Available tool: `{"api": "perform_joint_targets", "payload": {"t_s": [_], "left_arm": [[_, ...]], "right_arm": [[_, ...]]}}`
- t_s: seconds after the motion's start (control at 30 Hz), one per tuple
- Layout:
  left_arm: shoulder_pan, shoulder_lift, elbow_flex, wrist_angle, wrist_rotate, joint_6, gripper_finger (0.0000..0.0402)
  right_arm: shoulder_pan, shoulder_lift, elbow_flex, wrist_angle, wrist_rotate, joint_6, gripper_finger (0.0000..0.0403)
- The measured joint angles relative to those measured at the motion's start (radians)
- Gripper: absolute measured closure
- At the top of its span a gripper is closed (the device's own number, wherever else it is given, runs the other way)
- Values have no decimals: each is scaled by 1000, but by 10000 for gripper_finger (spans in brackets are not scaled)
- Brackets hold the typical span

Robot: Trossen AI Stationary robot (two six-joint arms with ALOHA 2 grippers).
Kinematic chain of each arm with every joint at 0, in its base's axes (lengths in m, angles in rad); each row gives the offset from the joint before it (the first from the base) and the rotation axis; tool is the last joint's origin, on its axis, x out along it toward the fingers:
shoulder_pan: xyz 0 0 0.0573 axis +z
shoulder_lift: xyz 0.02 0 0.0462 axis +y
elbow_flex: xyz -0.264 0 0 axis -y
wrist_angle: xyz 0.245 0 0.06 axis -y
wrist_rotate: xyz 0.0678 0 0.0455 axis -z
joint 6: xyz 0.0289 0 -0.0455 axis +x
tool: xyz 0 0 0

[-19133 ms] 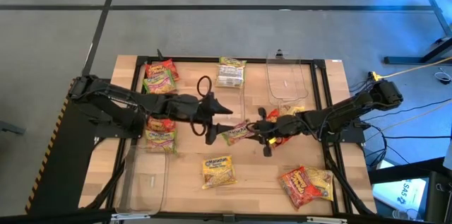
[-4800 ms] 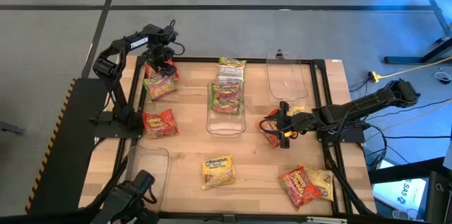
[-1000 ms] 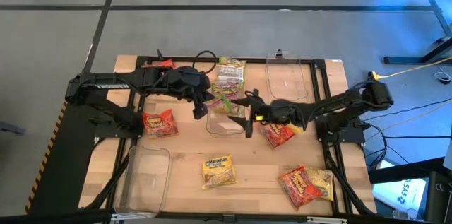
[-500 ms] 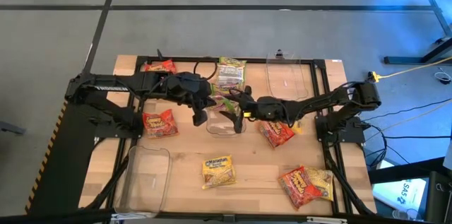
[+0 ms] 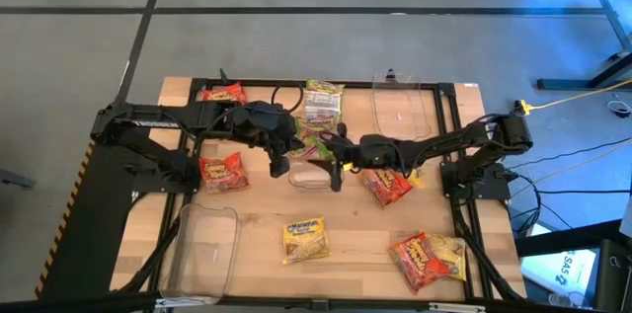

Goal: Sort Maruchan noodles
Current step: Put the left green noodle pack into the middle transparent bin

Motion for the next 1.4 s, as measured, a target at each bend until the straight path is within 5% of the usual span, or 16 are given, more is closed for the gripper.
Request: {"api": "perform_joint_targets", "payload": {"t_s": [0.27, 0.87, 1.4], "left_arm": [[6, 0, 0, 16, 7, -20, 358], [62, 1, 2, 19, 82, -7, 140], [2, 68, 2, 22, 144, 28, 129]], "right_arm": [[2, -22, 0, -35, 22, -42, 290], [2, -190, -121, -124, -60, -45, 302], [2, -194, -121, -78, -150, -23, 302]]}}
